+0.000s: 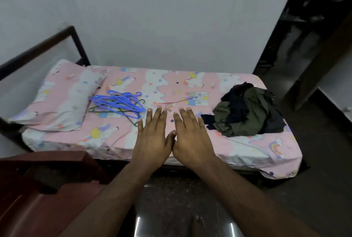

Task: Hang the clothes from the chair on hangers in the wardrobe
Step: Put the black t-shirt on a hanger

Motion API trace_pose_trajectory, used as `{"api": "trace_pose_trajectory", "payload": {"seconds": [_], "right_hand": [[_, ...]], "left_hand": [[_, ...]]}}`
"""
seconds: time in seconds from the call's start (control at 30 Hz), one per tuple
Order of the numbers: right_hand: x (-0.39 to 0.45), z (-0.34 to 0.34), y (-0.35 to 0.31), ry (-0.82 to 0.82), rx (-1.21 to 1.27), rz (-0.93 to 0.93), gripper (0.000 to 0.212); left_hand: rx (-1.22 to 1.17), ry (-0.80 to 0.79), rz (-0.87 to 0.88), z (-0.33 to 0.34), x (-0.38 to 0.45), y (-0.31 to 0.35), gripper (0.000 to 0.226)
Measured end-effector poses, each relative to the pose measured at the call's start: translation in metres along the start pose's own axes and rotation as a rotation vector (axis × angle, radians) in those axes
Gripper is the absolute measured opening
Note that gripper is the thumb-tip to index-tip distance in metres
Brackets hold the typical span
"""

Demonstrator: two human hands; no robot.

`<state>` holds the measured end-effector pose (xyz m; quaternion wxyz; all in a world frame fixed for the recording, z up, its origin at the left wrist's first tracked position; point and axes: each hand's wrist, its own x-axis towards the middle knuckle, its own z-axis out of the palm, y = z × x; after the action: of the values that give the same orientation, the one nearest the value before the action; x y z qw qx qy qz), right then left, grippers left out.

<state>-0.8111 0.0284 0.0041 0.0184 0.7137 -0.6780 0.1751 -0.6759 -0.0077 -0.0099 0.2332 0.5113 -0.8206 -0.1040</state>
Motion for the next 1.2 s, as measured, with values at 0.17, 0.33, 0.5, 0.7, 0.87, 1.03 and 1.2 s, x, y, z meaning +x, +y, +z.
{"api": "trace_pose_trajectory", "payload": {"seconds": [0.17, 0.33, 0.5, 0.7, 0.87, 1.03, 1.2], "right_hand": [[0.046, 0.011, 0.080, -0.016, 0.013, 0.099, 0.064], [0.087, 0.018, 0.165, -0.121, 0.035, 0.162, 0.068], [0.119, 0.025, 0.235, -0.192, 0.043, 0.250, 0.073], [0.150, 0.042, 0.308, -0.261, 0.073, 0.417, 0.071], [0.184, 0.057, 0.377, -0.342, 0.068, 0.565, 0.075], [0.212, 0.078, 0.444, -0.372, 0.113, 0.733, 0.075], [0.229, 0.112, 0.510, -0.435, 0.396, 0.997, 0.067]], "left_hand": [[-0.035, -0.083, 0.051, 0.051, 0.080, 0.029, 0.083], [-0.039, -0.194, 0.033, 0.104, 0.155, 0.055, 0.066], [-0.006, -0.278, 0.045, 0.153, 0.215, 0.078, 0.066], [-0.049, -0.409, 0.068, 0.212, 0.284, 0.100, 0.064], [-0.049, -0.487, 0.110, 0.263, 0.357, 0.112, 0.064], [-0.060, -0.588, 0.160, 0.311, 0.417, 0.130, 0.063], [-0.074, -0.691, 0.132, 0.361, 0.455, 0.144, 0.063]]}}
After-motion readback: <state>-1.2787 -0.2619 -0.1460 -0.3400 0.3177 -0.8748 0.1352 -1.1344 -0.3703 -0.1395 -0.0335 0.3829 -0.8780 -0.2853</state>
